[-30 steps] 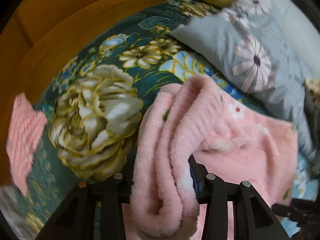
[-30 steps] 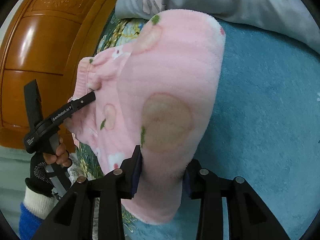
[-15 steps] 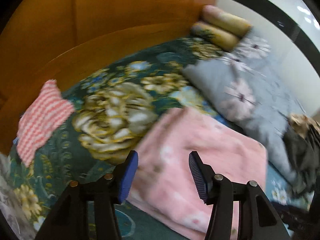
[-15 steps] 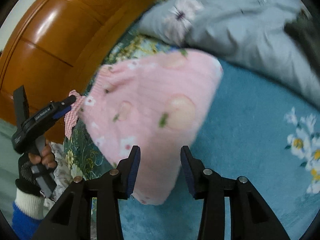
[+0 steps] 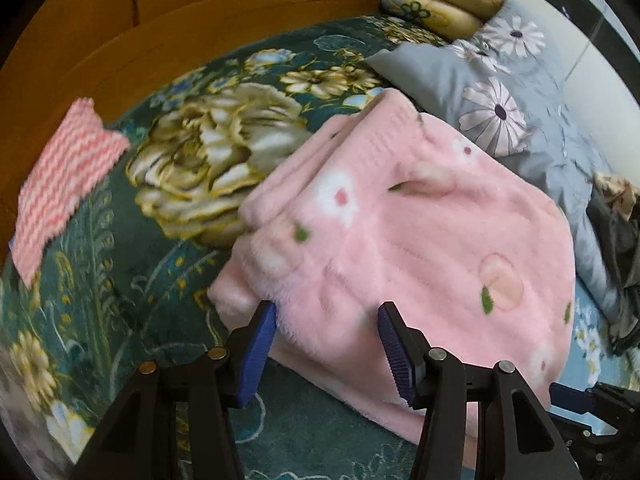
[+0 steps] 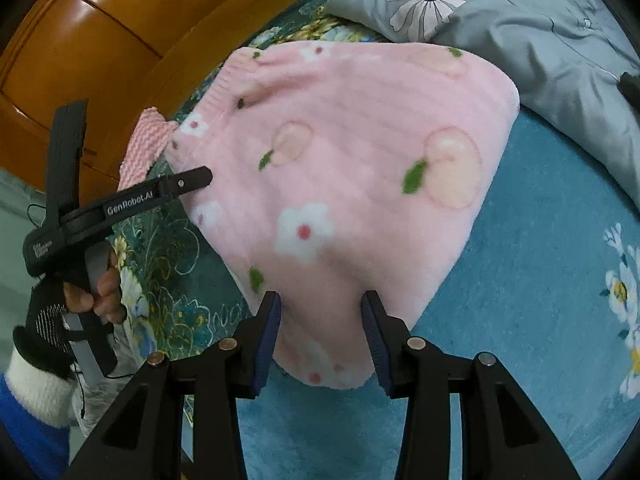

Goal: Fold clothes

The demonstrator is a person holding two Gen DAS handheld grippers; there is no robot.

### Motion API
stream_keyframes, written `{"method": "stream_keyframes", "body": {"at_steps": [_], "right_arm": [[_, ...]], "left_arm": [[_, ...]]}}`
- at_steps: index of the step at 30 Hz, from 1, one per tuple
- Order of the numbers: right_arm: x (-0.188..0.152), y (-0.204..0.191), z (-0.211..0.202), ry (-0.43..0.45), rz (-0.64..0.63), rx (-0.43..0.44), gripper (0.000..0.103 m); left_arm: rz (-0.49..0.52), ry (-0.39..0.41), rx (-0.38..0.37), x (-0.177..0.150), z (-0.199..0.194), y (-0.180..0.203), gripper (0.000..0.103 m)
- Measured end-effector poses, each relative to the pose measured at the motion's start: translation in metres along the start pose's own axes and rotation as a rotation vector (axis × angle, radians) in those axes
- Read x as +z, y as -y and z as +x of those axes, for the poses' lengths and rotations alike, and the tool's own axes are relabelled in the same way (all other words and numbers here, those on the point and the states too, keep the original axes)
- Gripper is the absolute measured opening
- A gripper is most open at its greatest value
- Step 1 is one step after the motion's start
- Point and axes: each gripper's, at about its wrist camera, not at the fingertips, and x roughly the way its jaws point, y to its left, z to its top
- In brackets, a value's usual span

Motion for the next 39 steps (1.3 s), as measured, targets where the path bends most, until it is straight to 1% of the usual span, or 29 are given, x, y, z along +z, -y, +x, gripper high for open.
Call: {"method": "stream_keyframes", "body": {"at_steps": [3,7,11,13,14,15,17,20,21,22,23,24,25,26,29,31,32,36,39], "right_arm": [[-0.007,0.001,-0.008,0.022,0.004,0.000,0.044],[-0.032,-0.003,-0.006,0.045,0.026,-0.016,0.044],[-0.061,-0.010,0.002,0.035,0.030,-0.028,0.044],[-0.070,-0.013,0.006,0.020,0.026,-0.038,0.045],[-0.075,-0.015,0.008,0.013,0.022,-0.045,0.050],[-0.078,-0.017,0.010,0.015,0.015,-0.056,0.056],[-0.084,-0.023,0.014,0.026,-0.003,-0.080,0.062],[-0.090,-0.027,0.018,0.041,-0.020,-0.120,0.065],[-0.091,-0.027,0.021,0.043,-0.018,-0.135,0.070],[-0.092,-0.027,0.023,0.045,-0.014,-0.148,0.073],[-0.094,-0.026,0.025,0.051,-0.005,-0.162,0.075],[-0.095,-0.025,0.026,0.057,0.003,-0.172,0.075],[-0.096,-0.025,0.027,0.062,0.009,-0.181,0.075],[-0.098,-0.025,0.029,0.070,0.009,-0.198,0.075],[-0.100,-0.025,0.032,0.093,0.007,-0.230,0.076],[-0.101,-0.024,0.035,0.099,0.014,-0.232,0.087],[-0.101,-0.024,0.037,0.100,0.017,-0.232,0.096],[-0.101,-0.026,0.040,0.120,0.013,-0.242,0.097],[-0.100,-0.027,0.046,0.109,0.005,-0.243,0.097]], "left_arm": [[-0.024,0.043,-0.022,-0.020,-0.007,-0.005,0.057],[0.006,0.091,-0.003,-0.048,-0.014,0.000,0.057],[-0.014,0.128,0.008,-0.074,-0.021,0.000,0.057],[-0.027,0.133,0.018,-0.086,-0.022,0.000,0.057],[-0.025,0.134,0.026,-0.090,-0.021,0.000,0.058],[-0.019,0.134,0.036,-0.094,-0.020,0.000,0.060],[-0.008,0.141,0.050,-0.102,-0.018,0.000,0.066],[-0.007,0.147,0.061,-0.114,-0.016,-0.002,0.078],[-0.007,0.145,0.060,-0.117,-0.014,-0.003,0.085],[-0.003,0.145,0.063,-0.120,-0.013,-0.004,0.089],[0.004,0.149,0.067,-0.123,-0.012,-0.005,0.090],[0.011,0.156,0.071,-0.126,-0.011,-0.005,0.094],[0.018,0.162,0.076,-0.129,-0.010,-0.005,0.100],[0.022,0.166,0.080,-0.131,-0.009,-0.005,0.103],[0.026,0.180,0.086,-0.139,-0.005,-0.005,0.103],[0.029,0.174,0.097,-0.145,0.000,-0.005,0.103],[0.031,0.170,0.103,-0.148,0.003,-0.005,0.103],[0.047,0.194,0.128,-0.153,0.005,-0.002,0.103],[0.055,0.195,0.144,-0.155,0.007,0.000,0.103]]}}
